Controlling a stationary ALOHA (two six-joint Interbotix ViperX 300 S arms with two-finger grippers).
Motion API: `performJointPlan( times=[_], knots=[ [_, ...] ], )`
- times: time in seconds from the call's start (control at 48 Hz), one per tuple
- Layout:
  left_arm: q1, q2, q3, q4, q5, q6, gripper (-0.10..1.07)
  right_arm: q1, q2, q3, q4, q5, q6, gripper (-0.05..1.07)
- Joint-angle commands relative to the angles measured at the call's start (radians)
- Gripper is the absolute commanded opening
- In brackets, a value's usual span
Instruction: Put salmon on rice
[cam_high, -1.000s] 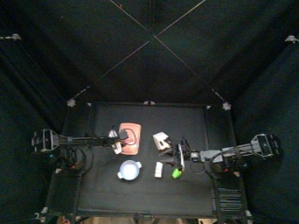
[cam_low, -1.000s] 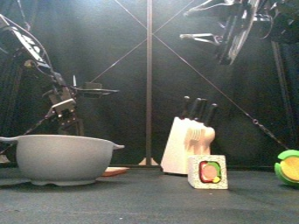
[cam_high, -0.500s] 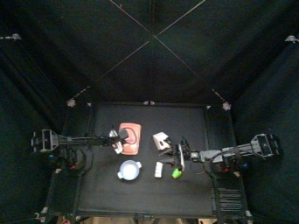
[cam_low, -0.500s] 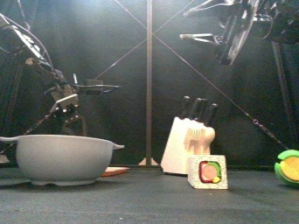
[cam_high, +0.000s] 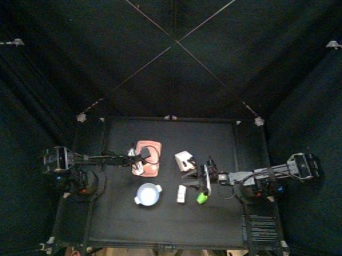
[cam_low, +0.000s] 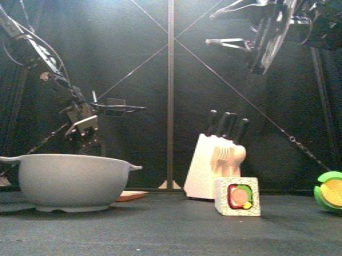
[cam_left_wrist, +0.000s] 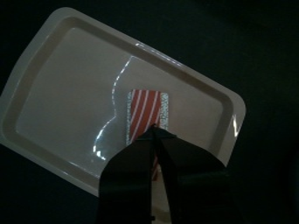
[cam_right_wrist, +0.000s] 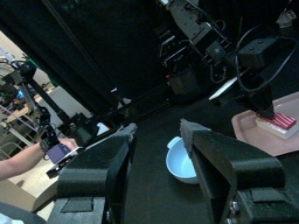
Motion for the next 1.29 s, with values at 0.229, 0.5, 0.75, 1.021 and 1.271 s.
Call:
performJointPlan(
  times=[0.229,0.5,0.75,1.021,1.271],
  knots=[
    [0.006,0.021,-0.011,-0.008,-0.005,-0.002,0.48,0.000,-0.012,-0.011,0.000,-0.008,0.000,0.82],
    [0.000,-0.095,-0.009,-0.008,-0.002,-0.003,0.48,0.000,-0.012,-0.009,0.000,-0.008,0.000,0.82],
    [-0.012,-0.158,0.006,-0.006,-0.003,-0.003,0.48,0.002,-0.011,-0.009,0.000,-0.008,0.000,0.82],
    [-0.015,-0.158,0.023,-0.005,-0.005,-0.002,0.48,0.002,-0.011,-0.008,0.002,-0.009,0.000,0.82],
    [-0.018,-0.161,0.032,-0.008,-0.006,-0.002,0.50,0.005,-0.011,-0.005,0.003,-0.008,0.000,0.82]
  ],
)
